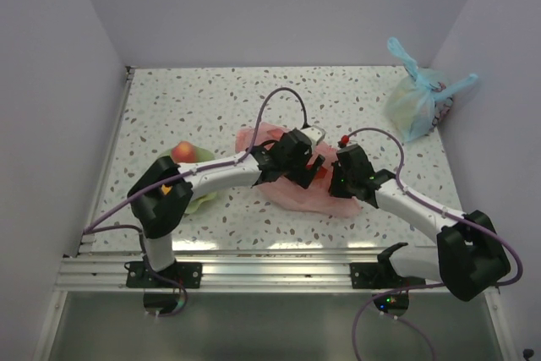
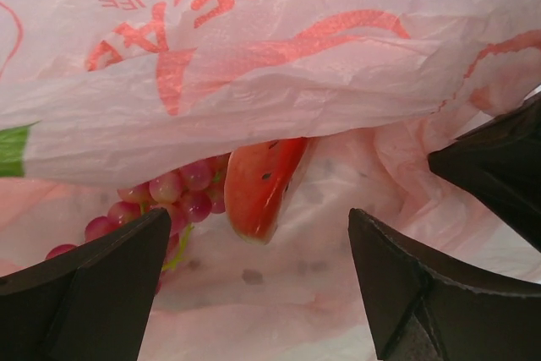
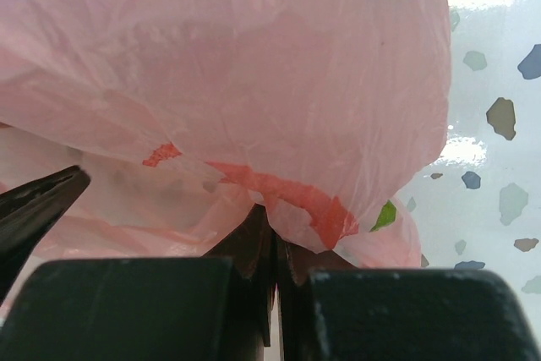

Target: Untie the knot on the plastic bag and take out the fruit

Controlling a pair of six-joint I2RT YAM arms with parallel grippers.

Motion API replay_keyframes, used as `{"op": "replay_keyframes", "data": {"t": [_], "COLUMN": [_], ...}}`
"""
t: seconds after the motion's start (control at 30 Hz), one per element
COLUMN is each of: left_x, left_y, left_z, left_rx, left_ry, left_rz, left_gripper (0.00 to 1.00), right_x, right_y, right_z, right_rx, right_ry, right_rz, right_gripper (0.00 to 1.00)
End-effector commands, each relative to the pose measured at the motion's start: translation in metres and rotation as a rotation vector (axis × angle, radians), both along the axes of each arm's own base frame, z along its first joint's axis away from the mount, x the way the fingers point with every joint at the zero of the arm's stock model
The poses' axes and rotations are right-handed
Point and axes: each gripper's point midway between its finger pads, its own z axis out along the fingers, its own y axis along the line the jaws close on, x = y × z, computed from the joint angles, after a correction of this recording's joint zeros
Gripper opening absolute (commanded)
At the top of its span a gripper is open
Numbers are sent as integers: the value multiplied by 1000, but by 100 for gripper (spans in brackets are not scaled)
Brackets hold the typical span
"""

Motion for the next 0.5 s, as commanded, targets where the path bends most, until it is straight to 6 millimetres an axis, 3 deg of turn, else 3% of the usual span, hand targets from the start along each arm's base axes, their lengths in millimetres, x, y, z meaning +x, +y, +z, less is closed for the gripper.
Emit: {"op": "replay_keyframes", "data": {"t": [0.0,0.47], "left_x": [19,14], "left_y": [-21,-33], "left_z": [20,-8], "left_rx": [-23,2], "left_ry": [-117,-121], "left_rz": [-69,-204], "left_gripper": [90,66], "right_x": [3,5], "right_y": [4,2], "right_z": [7,9], "right_rx": [29,16], "right_ry": [-28,-29], "right_rz": [6,5], "right_gripper": [0,0]}}
